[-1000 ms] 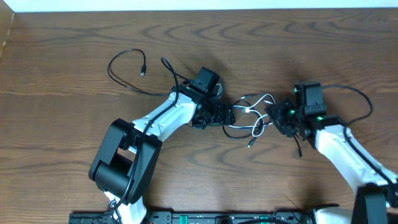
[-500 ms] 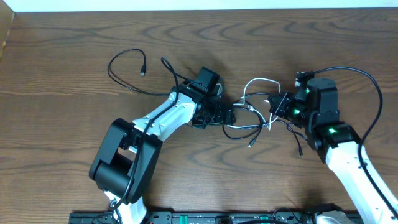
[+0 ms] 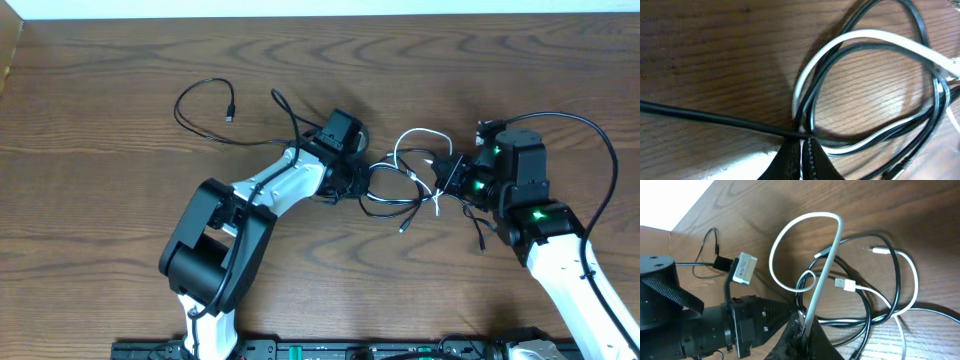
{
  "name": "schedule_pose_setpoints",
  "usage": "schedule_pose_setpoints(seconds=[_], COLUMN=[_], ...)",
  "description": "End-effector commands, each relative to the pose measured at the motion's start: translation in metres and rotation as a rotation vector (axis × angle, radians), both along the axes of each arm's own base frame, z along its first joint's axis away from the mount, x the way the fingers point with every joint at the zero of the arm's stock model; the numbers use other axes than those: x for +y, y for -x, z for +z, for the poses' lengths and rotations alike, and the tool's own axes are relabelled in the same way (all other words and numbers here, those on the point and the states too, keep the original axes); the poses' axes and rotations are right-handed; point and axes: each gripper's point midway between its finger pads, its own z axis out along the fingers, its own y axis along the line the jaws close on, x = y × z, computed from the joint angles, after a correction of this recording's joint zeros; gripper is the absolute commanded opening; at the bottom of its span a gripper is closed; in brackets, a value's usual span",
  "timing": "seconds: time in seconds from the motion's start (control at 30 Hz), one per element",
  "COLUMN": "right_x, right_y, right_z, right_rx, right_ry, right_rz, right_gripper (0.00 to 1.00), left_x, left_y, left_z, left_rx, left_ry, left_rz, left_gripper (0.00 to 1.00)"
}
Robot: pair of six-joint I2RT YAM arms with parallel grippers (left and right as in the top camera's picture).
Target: Untangle cables
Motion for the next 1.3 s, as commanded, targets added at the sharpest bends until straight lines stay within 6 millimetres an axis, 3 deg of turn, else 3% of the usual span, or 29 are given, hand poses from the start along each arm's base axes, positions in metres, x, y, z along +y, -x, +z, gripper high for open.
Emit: schedule_pose_setpoints(seconds=[0.0,0.13,0.23,0.33,0.37,0.43,0.47,0.6,0.63,0.67,0.7,0.73,0.77,0.83,0.9,0.97,1.07,1.2,1.27], right_x=[-0.002,-0.013,-0.022,-0.022,-0.022,-0.021,-0.02,-0.02,-0.02,-0.02,-0.02,-0.02,-0.02,-0.02,-0.02,-0.02,-0.02,-0.022,-0.027], right_y=[0.001,0.005,0.008,0.008,0.008,0.008,0.008,0.008,0.008,0.008,0.008,0.008,0.008,0.008,0.008,0.008,0.008,0.009,0.01], right_z=[0.003,-0.008,-0.015,-0.015,-0.015,-0.015,-0.015,-0.014,-0.014,-0.014,-0.014,-0.014,-0.014,-0.014,-0.015,-0.015,-0.015,-0.016,-0.019], right_rx=[-0.01,0.031,0.058,0.058,0.058,0.058,0.059,0.059,0.059,0.059,0.059,0.059,0.059,0.059,0.059,0.06,0.059,0.064,0.076], right_ry=[0.01,0.066,0.104,0.103,0.103,0.103,0.097,0.095,0.095,0.095,0.095,0.095,0.095,0.095,0.095,0.095,0.095,0.104,0.13], right_rz=[0.003,-0.045,-0.075,-0.075,-0.075,-0.074,-0.069,-0.067,-0.067,-0.067,-0.067,-0.067,-0.067,-0.067,-0.067,-0.067,-0.067,-0.074,-0.095], right_gripper=[0.01,0.01,0.01,0.01,0.01,0.01,0.01,0.01,0.01,0.01,0.01,0.01,0.01,0.01,0.01,0.01,0.01,0.01,0.01], left_x=[0.015,0.021,0.027,0.022,0.021,0.013,0.013,0.022,0.023,0.024,0.028,0.031,0.038,0.045,0.066,0.104,0.142,0.183,0.19], left_y=[0.006,0.001,-0.003,0.018,0.022,0.031,0.034,0.035,0.034,0.032,0.027,0.023,0.018,0.012,-0.001,-0.02,-0.034,-0.047,-0.048], left_z=[-0.022,-0.004,0.026,0.016,0.01,0.0,-0.008,-0.029,-0.034,-0.036,-0.037,-0.036,-0.036,-0.033,-0.02,0.006,0.042,0.097,0.113], left_rx=[0.033,-0.017,-0.022,0.037,0.039,0.043,0.034,0.01,0.012,0.005,-0.017,-0.034,-0.049,-0.053,-0.074,-0.132,-0.198,-0.29,-0.302], left_ry=[-0.07,-0.067,0.009,-0.028,-0.058,-0.089,-0.138,-0.254,-0.26,-0.268,-0.292,-0.31,-0.331,-0.333,-0.362,-0.453,-0.501,-0.459,-0.398], left_rz=[0.011,-0.027,-0.002,-0.039,-0.053,-0.087,-0.099,-0.106,-0.106,-0.103,-0.095,-0.085,-0.069,-0.046,0.011,0.101,0.204,0.351,0.422], left_gripper=[0.08,0.07,0.08,0.08,0.13,0.56,0.64,0.64,0.64,0.5,0.26,0.11,0.08,0.07,0.07,0.07,0.07,0.07,0.08])
